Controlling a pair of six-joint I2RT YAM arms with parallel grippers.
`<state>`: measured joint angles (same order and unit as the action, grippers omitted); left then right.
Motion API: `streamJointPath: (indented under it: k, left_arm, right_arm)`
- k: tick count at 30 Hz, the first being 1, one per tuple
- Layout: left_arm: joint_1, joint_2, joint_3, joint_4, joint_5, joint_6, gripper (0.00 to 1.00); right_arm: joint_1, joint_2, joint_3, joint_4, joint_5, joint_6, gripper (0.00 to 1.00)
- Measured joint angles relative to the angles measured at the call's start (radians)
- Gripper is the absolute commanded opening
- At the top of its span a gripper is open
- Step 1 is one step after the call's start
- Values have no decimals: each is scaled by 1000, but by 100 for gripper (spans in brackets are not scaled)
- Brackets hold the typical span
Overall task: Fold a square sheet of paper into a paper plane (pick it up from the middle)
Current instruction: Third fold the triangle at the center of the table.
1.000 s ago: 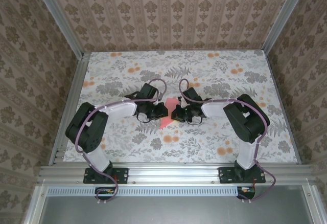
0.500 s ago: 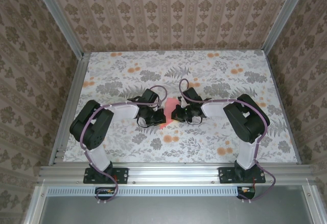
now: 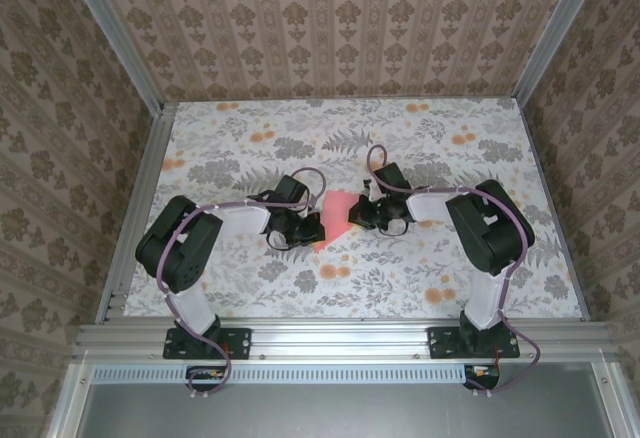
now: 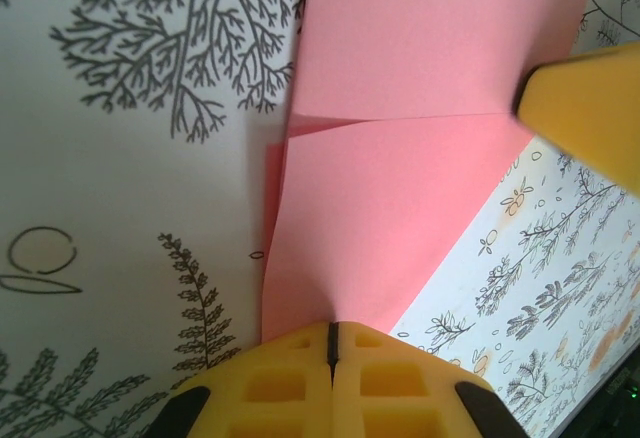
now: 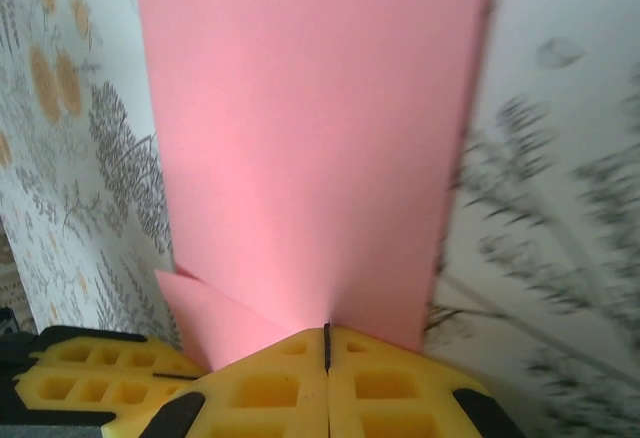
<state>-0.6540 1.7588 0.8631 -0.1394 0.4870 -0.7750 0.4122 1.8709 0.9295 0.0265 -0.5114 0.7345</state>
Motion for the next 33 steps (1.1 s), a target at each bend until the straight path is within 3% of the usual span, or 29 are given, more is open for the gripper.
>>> streamJointPath:
  k: [10, 16, 22, 33]
  left_arm:
    - [0, 0, 1, -1, 0, 0, 5]
    - [-1, 0, 3, 0, 0, 0, 5]
    - [-1, 0, 3, 0, 0, 0, 5]
    - [-14, -10, 2, 6, -11, -4, 11]
  right_arm:
    - [-51, -84, 11, -55, 70, -34, 9]
    - [45, -190, -11, -41, 78, -32, 8]
    - [134, -109, -31, -5, 59, 2, 8]
    - [131, -25, -31, 31, 52, 29, 7]
